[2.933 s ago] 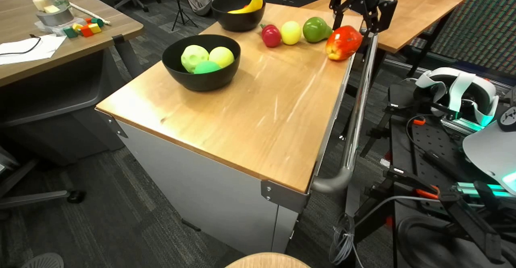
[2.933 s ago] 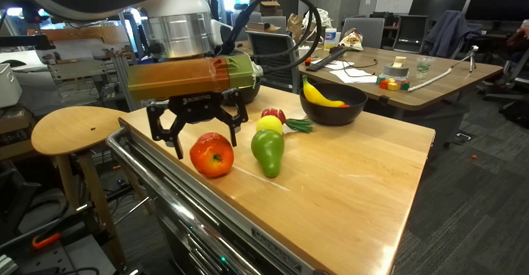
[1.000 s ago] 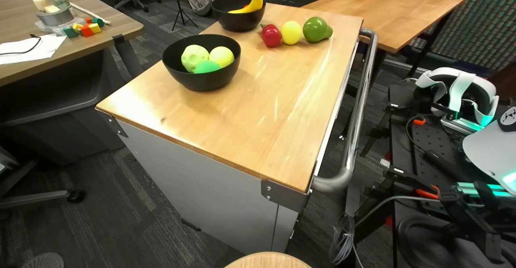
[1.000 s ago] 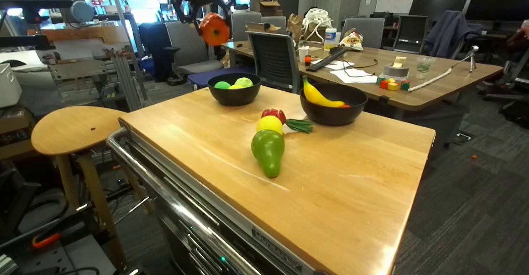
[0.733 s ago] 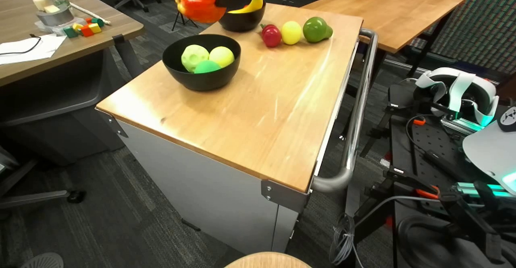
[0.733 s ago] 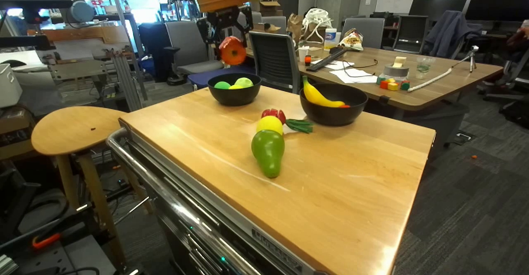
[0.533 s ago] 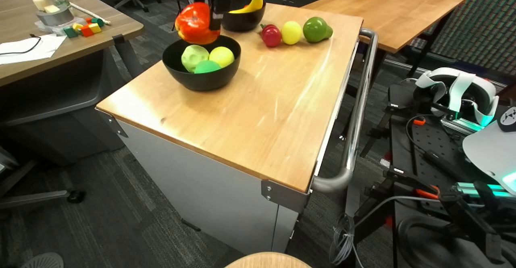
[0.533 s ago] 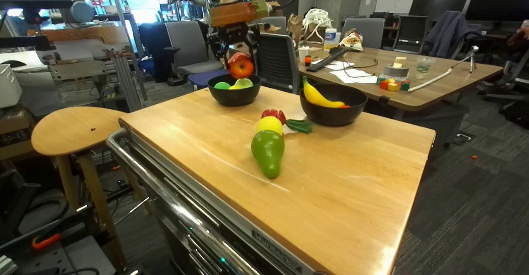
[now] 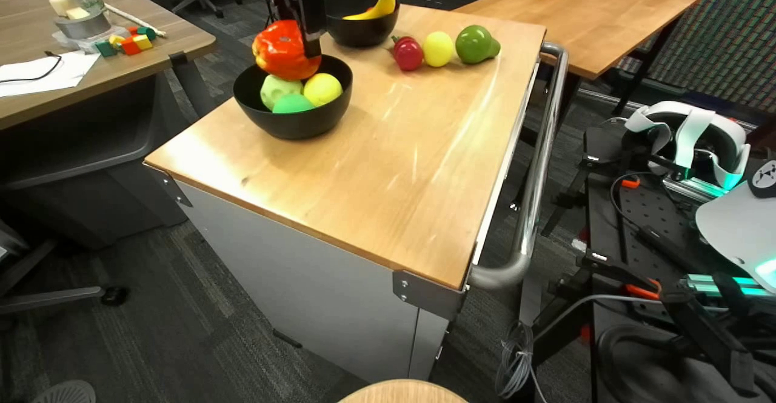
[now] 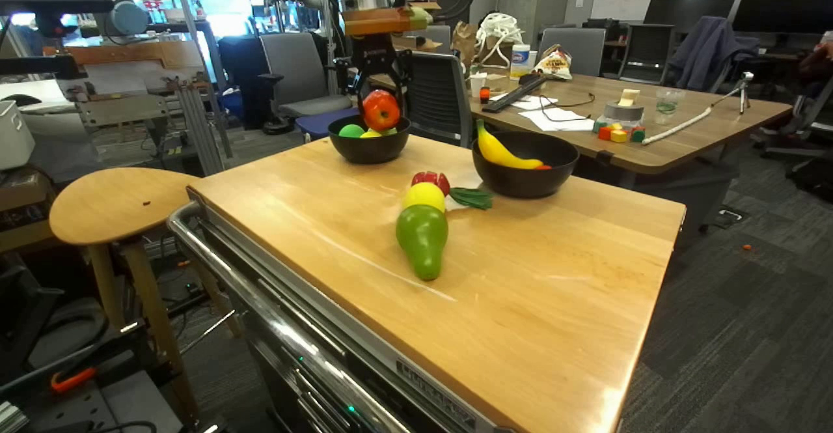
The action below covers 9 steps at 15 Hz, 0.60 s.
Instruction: Put the fruits and vegetables in the left bowl then put the remaining fruits and vegetables in the right bowl
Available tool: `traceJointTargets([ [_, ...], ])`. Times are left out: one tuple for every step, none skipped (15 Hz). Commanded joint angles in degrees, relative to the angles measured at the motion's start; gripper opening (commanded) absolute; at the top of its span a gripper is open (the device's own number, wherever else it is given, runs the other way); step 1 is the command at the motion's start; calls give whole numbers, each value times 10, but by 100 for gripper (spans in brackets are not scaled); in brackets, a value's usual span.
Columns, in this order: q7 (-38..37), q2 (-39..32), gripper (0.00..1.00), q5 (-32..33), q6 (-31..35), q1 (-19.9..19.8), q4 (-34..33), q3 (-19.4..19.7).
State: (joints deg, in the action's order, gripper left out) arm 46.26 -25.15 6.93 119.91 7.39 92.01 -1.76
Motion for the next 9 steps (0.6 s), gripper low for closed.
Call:
traceJointTargets([
  [1,-23,96,36,-56,-5,-41,-22],
  [5,-24,96,46,-69,-4,-43,-24],
  [10,-18,100,61,-87,-2,-42,-26],
  [19,-13,100,74,-107,-2,-41,-28],
  [27,-7,100,85,-123,-3,-38,-29],
  [36,-2,100,95,-138,-5,-37,-30],
  [44,6,100,104,-143,-8,-34,-30],
  [52,11,100,109,-149,-11,-32,-30],
  [58,19,99,115,-148,-13,-26,-29],
])
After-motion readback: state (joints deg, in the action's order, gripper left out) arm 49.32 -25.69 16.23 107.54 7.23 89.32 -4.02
